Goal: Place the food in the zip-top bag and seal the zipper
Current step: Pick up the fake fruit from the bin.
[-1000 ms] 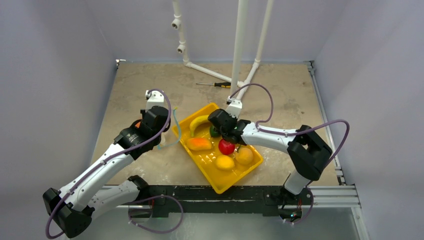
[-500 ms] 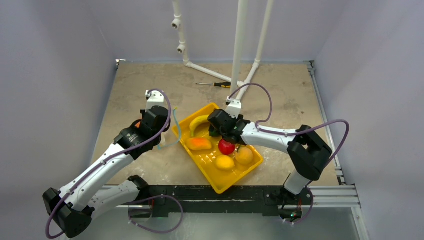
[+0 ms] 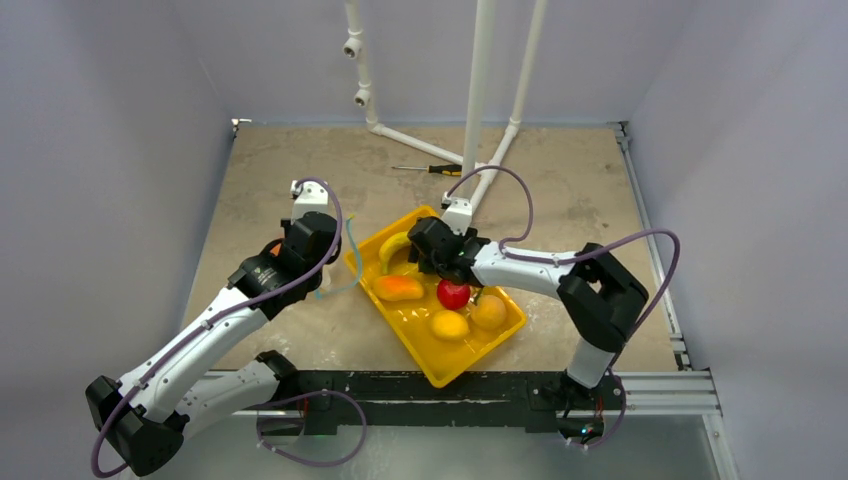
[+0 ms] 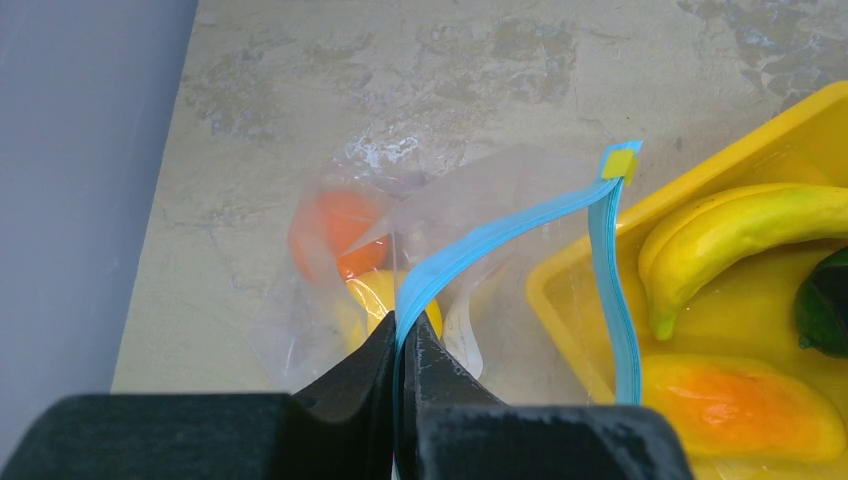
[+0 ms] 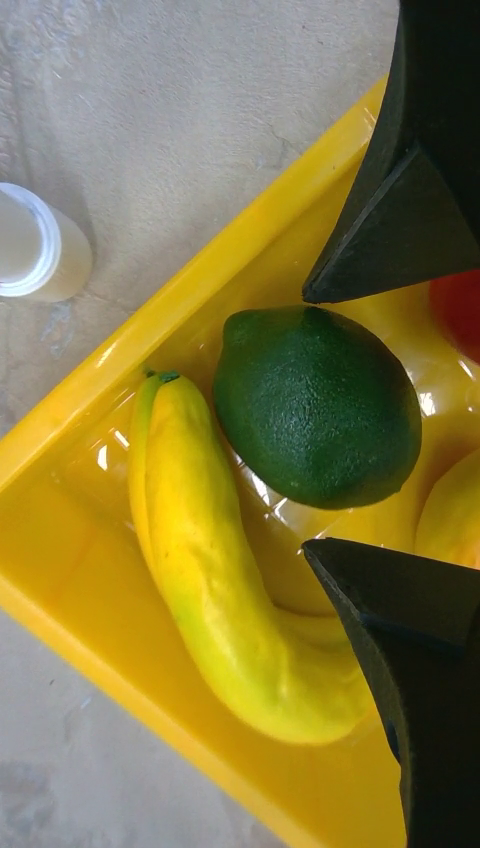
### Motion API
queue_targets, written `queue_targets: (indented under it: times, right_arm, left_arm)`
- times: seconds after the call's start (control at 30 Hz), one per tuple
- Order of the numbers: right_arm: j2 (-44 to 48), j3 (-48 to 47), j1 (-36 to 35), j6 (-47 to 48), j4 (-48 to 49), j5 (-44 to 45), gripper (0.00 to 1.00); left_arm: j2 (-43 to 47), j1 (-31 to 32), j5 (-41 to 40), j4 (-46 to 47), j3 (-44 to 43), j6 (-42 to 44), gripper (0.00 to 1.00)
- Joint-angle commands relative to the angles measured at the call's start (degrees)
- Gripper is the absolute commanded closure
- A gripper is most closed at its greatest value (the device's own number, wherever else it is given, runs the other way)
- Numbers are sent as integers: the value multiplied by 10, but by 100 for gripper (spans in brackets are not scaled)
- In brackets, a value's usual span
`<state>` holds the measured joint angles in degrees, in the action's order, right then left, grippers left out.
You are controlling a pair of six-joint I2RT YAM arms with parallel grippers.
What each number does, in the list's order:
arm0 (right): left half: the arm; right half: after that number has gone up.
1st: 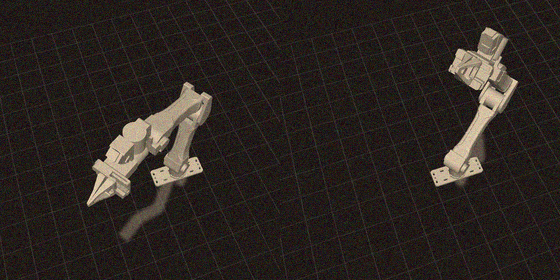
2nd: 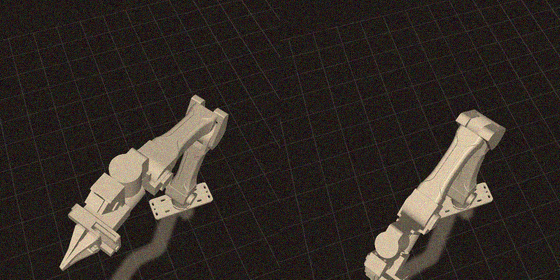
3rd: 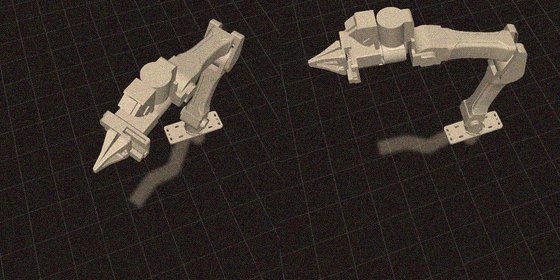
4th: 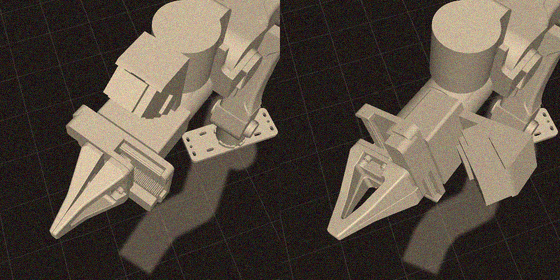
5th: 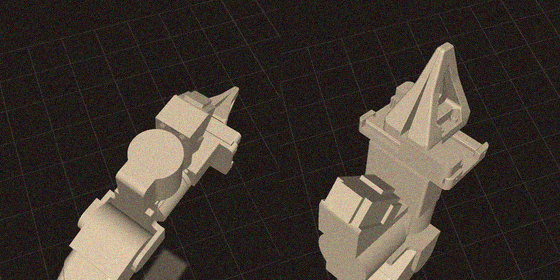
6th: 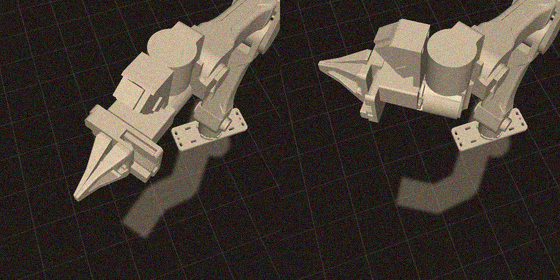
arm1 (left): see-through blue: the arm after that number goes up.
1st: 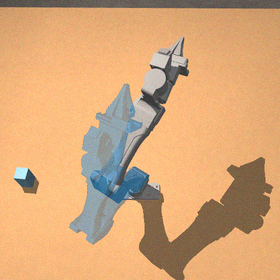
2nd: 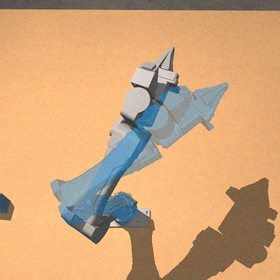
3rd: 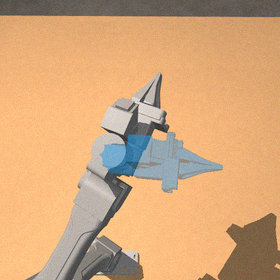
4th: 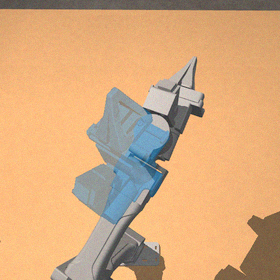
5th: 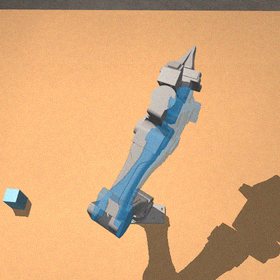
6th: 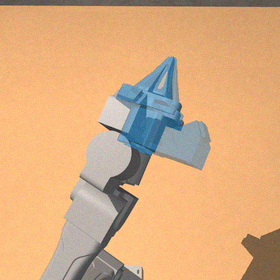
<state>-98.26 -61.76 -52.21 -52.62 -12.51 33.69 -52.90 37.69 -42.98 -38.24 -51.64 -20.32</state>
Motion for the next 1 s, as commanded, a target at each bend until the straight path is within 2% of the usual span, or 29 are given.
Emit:
queue_targets:
  times: [0.0, 0.13, 0.3, 0.37, 0.5, 0.6, 0.97]
  right_arm:
    - [-15, -14, -1, 3, 5, 5, 11]
    - [-35, -19, -1, 3, 7, 6, 11]
    - [-47, -24, -1, 5, 8, 8, 20]
    - [-45, -24, -1, 8, 11, 7, 26]
    - [-29, -22, -1, 10, 11, 10, 45]
    - [-8, -20, -1, 15, 11, 13, 54]
    - [44, -47, -38, 29, 7, 5, 61]
  left_arm:
    - [8, 3, 2, 18, 2, 8, 100]
    - [8, 3, 2, 18, 2, 8, 100]
    - [8, 2, 4, 19, 2, 8, 100]
    - [7, 2, 4, 19, 2, 9, 100]
    - [8, 3, 4, 19, 2, 9, 100]
    - [8, 2, 4, 19, 2, 9, 100]
    - [10, 2, 1, 19, 2, 8, 100]
